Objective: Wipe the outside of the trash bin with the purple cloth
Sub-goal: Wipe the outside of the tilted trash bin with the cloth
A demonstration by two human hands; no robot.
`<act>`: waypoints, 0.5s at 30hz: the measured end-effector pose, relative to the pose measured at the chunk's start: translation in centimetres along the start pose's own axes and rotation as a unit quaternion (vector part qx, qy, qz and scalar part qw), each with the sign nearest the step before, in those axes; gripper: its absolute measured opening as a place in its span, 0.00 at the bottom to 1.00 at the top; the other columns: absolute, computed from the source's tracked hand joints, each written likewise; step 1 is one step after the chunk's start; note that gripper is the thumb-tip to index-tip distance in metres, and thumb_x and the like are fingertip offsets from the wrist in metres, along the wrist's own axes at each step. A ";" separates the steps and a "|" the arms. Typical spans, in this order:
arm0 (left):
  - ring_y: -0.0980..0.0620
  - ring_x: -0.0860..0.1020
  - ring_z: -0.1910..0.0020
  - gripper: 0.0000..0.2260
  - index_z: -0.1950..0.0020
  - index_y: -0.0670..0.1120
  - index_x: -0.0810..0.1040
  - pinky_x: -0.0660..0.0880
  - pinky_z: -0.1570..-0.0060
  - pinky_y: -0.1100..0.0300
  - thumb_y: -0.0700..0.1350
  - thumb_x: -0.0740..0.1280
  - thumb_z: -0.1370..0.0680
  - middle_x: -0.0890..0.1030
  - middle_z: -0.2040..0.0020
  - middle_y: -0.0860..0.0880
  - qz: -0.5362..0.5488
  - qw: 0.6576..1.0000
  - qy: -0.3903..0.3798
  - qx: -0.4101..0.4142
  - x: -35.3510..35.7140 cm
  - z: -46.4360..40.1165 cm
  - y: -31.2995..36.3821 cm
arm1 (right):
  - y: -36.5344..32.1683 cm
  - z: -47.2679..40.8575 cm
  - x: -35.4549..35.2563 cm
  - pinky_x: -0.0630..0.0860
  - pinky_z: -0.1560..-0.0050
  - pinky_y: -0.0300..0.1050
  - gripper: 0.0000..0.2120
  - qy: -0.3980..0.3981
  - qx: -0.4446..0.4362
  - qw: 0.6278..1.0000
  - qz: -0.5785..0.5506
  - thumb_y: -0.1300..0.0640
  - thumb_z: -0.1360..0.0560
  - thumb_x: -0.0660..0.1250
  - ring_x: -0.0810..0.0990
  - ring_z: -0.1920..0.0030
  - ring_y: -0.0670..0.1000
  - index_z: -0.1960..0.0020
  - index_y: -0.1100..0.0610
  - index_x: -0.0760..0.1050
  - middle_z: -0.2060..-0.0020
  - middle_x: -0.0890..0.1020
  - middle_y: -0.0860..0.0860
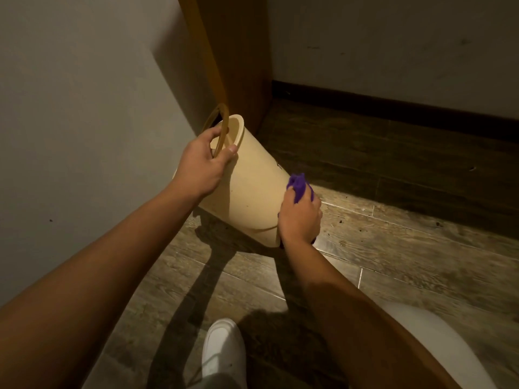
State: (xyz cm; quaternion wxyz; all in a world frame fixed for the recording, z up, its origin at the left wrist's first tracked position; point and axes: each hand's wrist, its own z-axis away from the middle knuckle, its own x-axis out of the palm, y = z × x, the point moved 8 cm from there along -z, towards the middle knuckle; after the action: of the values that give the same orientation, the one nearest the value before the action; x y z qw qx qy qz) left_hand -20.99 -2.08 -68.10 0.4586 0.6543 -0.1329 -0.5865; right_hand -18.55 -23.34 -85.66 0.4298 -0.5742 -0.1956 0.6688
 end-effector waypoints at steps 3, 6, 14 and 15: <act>0.51 0.74 0.42 0.24 0.22 0.51 0.68 0.70 0.47 0.52 0.51 0.67 0.18 0.76 0.32 0.47 0.010 1.000 -0.001 -0.003 -0.2 -0.2 -0.2 | 2.3 -0.2 0.2 0.73 0.37 0.60 0.27 -0.003 0.044 0.999 0.000 0.38 0.19 0.52 0.75 0.35 0.62 0.24 0.48 0.68 0.29 0.73 0.56; 0.49 0.73 0.40 0.23 0.23 0.51 0.69 0.70 0.47 0.52 0.52 0.67 0.18 0.75 0.31 0.47 0.011 1.000 0.009 -0.007 -0.7 -0.2 -0.5 | 5.4 -0.8 1.0 0.74 0.45 0.55 0.25 -0.029 0.144 0.986 -0.081 0.38 0.17 0.54 0.79 0.44 0.59 0.25 0.48 0.68 0.37 0.78 0.55; 0.43 0.76 0.37 0.24 0.22 0.50 0.68 0.74 0.40 0.45 0.52 0.65 0.17 0.77 0.33 0.44 0.005 0.999 0.016 -0.033 -2.3 -0.4 -1.5 | 6.9 -0.4 -2.2 0.72 0.50 0.50 0.19 0.029 0.185 0.969 -0.160 0.48 0.20 0.68 0.78 0.45 0.54 0.30 0.46 0.71 0.38 0.79 0.52; 0.43 0.76 0.36 0.25 0.21 0.51 0.65 0.74 0.39 0.46 0.52 0.65 0.17 0.77 0.31 0.44 0.001 1.000 0.006 -0.029 -2.2 -0.3 -1.3 | 4.7 -1.5 -3.8 0.71 0.50 0.49 0.21 0.049 0.137 0.975 -0.165 0.48 0.21 0.69 0.78 0.45 0.53 0.29 0.46 0.71 0.37 0.78 0.51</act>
State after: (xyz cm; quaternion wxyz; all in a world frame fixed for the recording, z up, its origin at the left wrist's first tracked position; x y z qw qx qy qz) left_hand -21.80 0.32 -67.69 0.4787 0.6442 -0.1138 -0.5856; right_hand -18.90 -29.29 -87.30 0.6180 -0.5019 -0.1733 0.5798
